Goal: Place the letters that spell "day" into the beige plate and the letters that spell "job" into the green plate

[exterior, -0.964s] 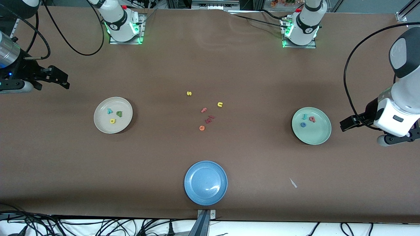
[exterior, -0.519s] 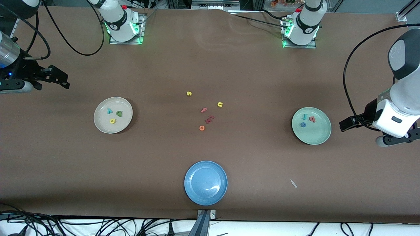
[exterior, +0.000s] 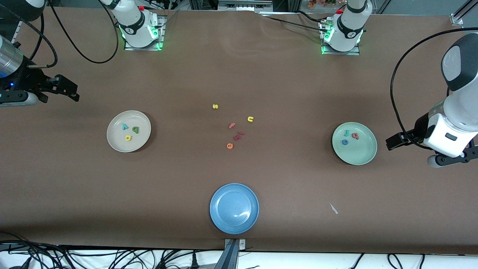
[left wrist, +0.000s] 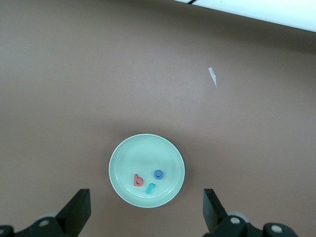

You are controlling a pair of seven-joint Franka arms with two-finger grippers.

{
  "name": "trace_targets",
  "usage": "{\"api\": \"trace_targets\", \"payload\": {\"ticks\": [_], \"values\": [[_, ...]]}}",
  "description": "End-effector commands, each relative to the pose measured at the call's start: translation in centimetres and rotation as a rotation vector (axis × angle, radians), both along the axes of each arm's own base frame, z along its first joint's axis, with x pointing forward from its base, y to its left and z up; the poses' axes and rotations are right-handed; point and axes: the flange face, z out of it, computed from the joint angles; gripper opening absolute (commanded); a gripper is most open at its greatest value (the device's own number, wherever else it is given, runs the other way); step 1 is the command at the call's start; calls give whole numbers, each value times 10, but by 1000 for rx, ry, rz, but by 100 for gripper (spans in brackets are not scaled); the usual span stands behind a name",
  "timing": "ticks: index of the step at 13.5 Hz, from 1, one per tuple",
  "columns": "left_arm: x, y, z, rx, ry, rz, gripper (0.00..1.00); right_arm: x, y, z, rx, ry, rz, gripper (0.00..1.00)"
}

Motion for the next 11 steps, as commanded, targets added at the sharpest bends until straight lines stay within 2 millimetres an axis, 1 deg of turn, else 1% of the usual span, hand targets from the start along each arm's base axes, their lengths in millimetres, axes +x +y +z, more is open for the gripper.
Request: {"api": "trace_targets", "payload": {"ticks": [1,4,11], "values": [[-1,0,4,-16,5,-8,100,1,3,6,18,-8,-4,100],[-2,0,5,-17,4,-3,100,2,3,9,18,-14,-4,100],[-2,0,7,-21,1,-4,100,2,2,8,18,-7,-5,100]]}}
